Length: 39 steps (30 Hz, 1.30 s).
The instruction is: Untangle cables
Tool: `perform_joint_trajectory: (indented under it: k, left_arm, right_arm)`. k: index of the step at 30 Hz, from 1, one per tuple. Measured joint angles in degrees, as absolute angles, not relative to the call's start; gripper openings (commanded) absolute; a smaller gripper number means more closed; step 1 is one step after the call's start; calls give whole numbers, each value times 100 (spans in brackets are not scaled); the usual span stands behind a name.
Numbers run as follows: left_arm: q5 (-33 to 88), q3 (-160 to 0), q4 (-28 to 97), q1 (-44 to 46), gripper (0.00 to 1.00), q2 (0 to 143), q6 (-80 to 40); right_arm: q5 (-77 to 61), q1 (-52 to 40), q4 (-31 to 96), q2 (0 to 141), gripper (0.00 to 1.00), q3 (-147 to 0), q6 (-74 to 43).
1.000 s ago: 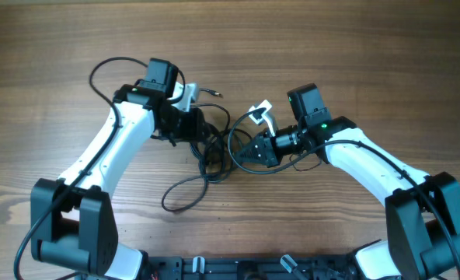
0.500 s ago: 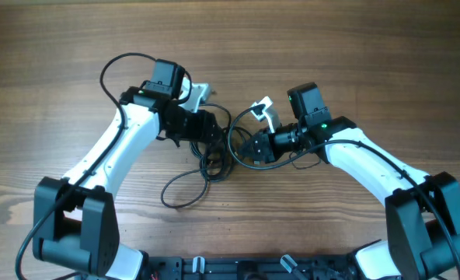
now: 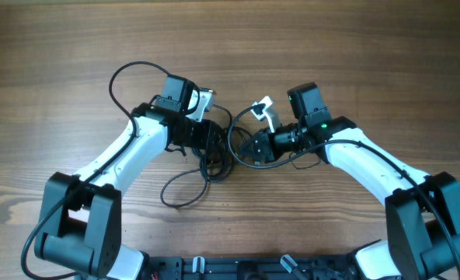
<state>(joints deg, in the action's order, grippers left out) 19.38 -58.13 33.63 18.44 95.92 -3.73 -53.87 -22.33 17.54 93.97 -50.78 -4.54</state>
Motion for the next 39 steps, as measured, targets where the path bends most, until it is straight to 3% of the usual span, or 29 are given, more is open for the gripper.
perform_joint_trajectory:
  k: [6,9,15,24,31,39]
  left_arm:
    - [1929,-5463,2834,1844,39,9592,-661]
    - [1881,-5325,2576,1844,22,9592,-760]
    - [1061,-5223,2515,1848,10,9592,-1332]
    - [-716,-5221,3280,1691,10,9592,-2731]
    - [-1264,-5221,3881,458,4,9592,-3194]
    - [-954,-5210,3946,-880,4,9594,-3291]
  right_arm:
    - [-5371,-2233,1754,9397,4,-5078,-454]
    - [-5367,-2233,1754,9397,4,-5078,-456]
    - [-5367,-2233,1754,9397,4,-5078,-454]
    - [-4936,-2239,1754,9397,4,-5078,-864]
    - [-4038,-2237,1752,9397,4,-5078,-1514]
    - [-2967,-2255,1973,9397,4,-5078,-1796]
